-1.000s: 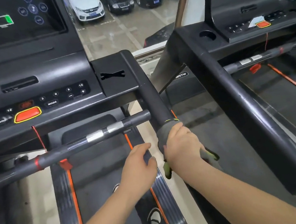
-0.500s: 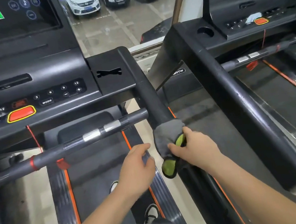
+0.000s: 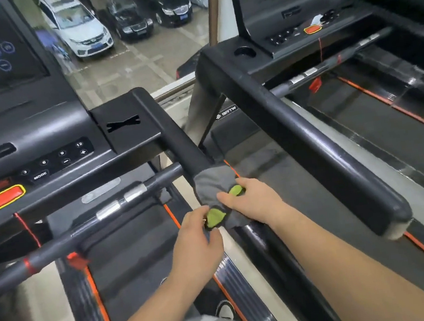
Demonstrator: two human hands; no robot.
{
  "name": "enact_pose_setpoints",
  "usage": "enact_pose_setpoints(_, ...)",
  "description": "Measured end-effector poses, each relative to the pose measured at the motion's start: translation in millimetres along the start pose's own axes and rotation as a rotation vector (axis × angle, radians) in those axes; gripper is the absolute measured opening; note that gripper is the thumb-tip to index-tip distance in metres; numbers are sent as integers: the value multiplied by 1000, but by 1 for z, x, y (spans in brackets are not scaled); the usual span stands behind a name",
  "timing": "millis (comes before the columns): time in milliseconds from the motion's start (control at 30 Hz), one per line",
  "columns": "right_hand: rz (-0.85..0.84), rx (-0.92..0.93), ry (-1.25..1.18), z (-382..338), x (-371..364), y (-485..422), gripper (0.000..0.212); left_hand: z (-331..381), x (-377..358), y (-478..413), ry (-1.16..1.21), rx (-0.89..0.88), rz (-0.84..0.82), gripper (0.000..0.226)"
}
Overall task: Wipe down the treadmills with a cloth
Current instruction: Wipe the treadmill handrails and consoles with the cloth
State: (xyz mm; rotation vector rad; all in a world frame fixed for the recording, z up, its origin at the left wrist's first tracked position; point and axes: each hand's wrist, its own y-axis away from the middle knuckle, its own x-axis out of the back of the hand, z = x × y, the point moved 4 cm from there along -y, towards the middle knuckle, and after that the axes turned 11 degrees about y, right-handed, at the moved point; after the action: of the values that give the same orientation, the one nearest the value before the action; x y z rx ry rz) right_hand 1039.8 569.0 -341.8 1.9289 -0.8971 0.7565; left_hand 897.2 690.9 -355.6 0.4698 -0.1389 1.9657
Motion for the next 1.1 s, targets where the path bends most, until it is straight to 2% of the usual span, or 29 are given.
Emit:
enact_pose_setpoints(67,0,-13,-65,37,-4,34,43,4,-8,6,24,-33,10,42)
enact_pose_setpoints(200,-64,-132,12,92,-5,109,44,5,-32,22,87,-74,-41,37)
enact_pose_setpoints(300,-58,-165,174,92,-8,118,47,5,-41,27,111,-83,-58,36)
enact_pose_setpoints(400,-14,-139,297,67,-13,85,58,7,-42,28,114,-111,-53,34)
enact_pose_setpoints(533,15,-120,180,37,-14,35,60,10,-35,23,85,-143,-15,38)
enact_pose_setpoints(667,1,-79,28,57,-13,50,50,18,-30,20,47,-155,-20,32)
enact_pose_setpoints(767,1,-104,-25,103,-16,97,44,32,-42,24,46,-220,-92,31)
enact_pose_setpoints(833,-4,-175,-47,137,-20,139,52,38,-53,30,28,-265,-156,27)
enact_pose_setpoints(900,-3,-227,-49,157,-25,177,49,39,-62,37,5,-298,-227,26)
enact_pose_setpoints(967,10,-261,-16,159,-27,190,44,42,-72,43,-23,-345,-300,23)
enact_pose_setpoints(1100,72,-265,116,130,-25,161,45,60,-93,49,-81,-486,-372,18)
